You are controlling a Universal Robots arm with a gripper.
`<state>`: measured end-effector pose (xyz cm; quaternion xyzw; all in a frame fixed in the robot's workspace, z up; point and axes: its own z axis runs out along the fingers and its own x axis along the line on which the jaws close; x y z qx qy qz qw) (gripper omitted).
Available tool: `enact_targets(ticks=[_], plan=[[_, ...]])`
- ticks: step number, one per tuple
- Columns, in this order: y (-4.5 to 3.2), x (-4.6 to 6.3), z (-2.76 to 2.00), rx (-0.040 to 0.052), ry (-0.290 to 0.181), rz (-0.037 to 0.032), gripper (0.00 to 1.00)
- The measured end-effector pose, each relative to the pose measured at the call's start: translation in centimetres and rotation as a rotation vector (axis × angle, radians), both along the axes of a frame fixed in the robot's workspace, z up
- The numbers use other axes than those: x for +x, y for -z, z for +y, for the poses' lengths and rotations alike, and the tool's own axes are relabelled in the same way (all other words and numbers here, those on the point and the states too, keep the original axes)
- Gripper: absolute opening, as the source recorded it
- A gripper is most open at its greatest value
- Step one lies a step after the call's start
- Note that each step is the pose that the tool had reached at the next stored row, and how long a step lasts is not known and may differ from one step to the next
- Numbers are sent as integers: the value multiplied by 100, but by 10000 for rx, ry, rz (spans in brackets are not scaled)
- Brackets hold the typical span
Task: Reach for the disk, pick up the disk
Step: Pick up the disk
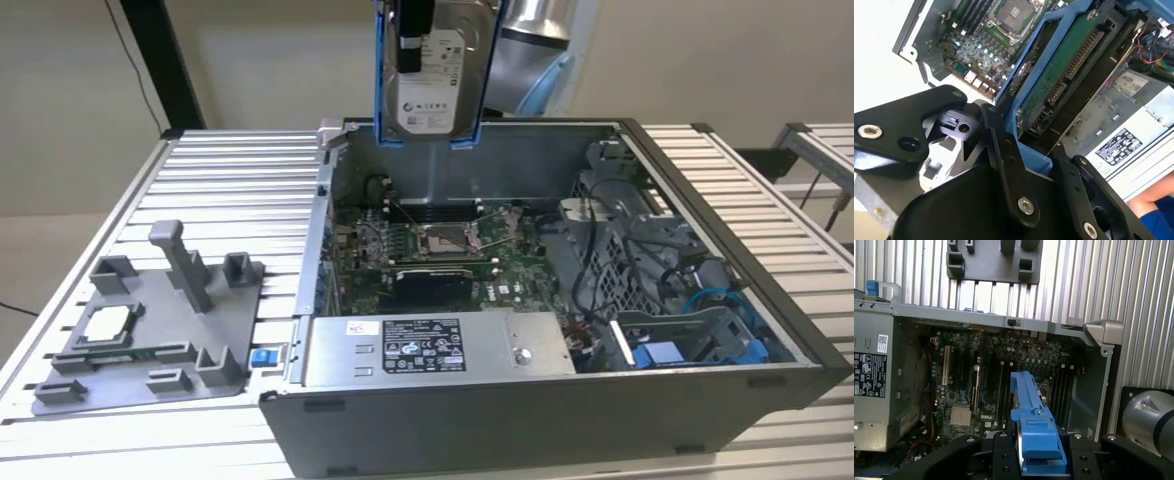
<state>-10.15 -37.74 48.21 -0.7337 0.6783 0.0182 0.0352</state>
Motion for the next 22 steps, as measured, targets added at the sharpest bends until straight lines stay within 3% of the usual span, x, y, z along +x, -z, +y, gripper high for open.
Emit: enact_targets(ticks=[22], plan=[[9,308,-246,1,0,178,0]])
